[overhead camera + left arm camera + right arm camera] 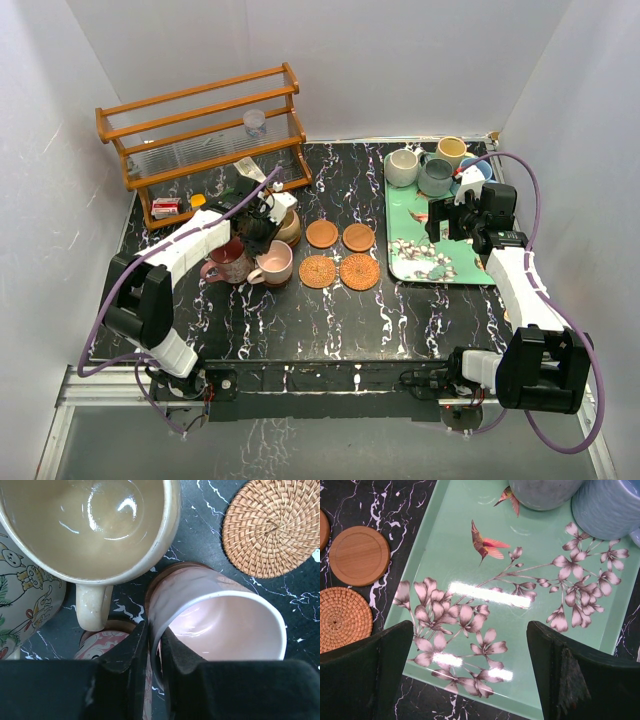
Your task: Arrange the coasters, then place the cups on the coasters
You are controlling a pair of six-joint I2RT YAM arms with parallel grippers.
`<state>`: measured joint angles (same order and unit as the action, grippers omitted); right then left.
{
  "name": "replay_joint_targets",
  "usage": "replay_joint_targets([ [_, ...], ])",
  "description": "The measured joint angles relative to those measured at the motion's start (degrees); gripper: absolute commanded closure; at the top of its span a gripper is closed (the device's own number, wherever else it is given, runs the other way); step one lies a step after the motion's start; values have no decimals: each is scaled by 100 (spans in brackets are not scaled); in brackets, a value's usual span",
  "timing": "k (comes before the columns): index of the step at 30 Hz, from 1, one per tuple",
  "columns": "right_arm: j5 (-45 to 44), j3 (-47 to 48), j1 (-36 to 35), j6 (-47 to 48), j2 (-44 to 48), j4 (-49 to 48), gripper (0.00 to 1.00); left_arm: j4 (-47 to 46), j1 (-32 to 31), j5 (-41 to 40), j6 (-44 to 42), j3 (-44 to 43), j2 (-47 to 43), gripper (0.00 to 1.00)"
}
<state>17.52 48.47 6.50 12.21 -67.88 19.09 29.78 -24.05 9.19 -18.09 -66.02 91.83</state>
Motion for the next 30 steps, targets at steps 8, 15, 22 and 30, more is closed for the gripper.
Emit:
replay_joint_targets([
  [8,2,0,0,0,0,2,3,-31,11,2,-15,-7,0,69],
  [15,2,0,0,-7,0,0,3,166,26,2,-9,-376,-55,61],
  [22,-70,181,0,-33,-175,26,2,243,28,2,4,-787,-422,45],
  [30,-227,1305,0,-48,-1032,70,2,-144,28,-68,46,-682,-1174,26],
])
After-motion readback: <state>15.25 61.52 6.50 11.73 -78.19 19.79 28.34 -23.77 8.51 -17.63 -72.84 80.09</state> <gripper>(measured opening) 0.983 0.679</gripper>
